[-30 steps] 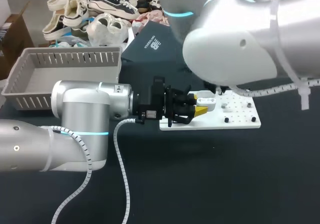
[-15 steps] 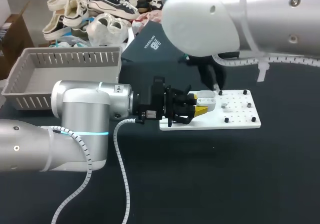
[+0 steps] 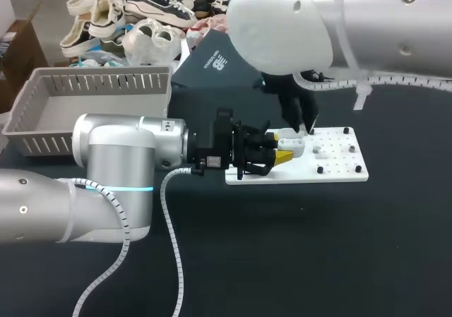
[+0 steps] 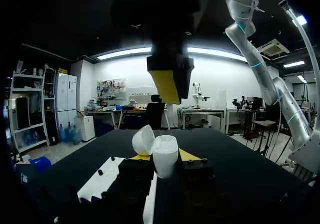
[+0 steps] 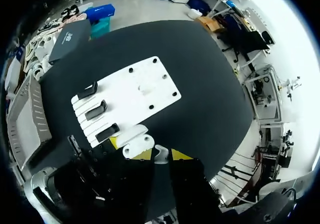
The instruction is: Pick up each earbud case from the left stands, insert the matching earbuds, close the lid, and place the case in the box.
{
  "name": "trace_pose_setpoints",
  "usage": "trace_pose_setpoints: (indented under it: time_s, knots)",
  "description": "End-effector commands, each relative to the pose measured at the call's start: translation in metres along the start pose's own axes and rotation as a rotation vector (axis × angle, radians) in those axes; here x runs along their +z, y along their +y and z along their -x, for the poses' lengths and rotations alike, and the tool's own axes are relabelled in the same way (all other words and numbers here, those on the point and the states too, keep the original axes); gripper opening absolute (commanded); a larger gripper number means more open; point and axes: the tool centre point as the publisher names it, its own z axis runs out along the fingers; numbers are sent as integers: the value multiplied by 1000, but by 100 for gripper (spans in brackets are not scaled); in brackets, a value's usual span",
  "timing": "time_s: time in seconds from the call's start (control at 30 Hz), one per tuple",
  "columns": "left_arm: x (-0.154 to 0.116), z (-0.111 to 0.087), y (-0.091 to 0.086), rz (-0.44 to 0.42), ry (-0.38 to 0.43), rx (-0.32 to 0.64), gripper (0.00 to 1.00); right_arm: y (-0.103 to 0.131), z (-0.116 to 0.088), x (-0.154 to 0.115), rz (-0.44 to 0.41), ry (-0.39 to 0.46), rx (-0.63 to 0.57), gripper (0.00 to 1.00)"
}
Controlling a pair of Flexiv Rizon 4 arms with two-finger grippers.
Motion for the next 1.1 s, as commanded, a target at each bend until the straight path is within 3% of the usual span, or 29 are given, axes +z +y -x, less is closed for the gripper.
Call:
trace_pose_setpoints:
  time_s: [0.03, 0.3, 1.1]
  knots:
    - [0, -1, 0, 1, -2, 1, 0, 2, 6, -5, -2, 39, 32, 0]
    - [0, -1, 0, 1, -2, 1, 0, -1, 4, -6, 17, 80, 69, 0]
    - [0, -1, 0, 1, -2, 1, 0, 7, -6, 9, 29, 63, 72, 0]
